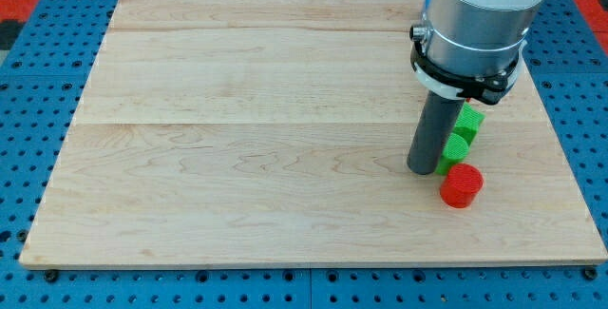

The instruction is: Adjust the group of blocks in a line

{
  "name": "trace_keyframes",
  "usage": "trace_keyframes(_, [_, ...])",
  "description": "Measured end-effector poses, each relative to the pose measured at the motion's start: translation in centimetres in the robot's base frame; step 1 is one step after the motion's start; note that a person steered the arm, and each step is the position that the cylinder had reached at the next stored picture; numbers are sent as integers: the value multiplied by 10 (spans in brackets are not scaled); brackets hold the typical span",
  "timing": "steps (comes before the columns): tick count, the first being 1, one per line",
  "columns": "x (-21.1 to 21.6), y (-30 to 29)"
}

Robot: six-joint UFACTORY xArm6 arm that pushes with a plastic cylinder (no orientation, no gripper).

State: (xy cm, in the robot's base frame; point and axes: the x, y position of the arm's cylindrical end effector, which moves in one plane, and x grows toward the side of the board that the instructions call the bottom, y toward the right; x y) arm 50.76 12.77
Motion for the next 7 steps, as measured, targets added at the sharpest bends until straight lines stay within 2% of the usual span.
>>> trace_keyframes(3, [-11, 8])
trace_keyframes(5, [-39, 9])
trace_keyframes(7, [-31, 15])
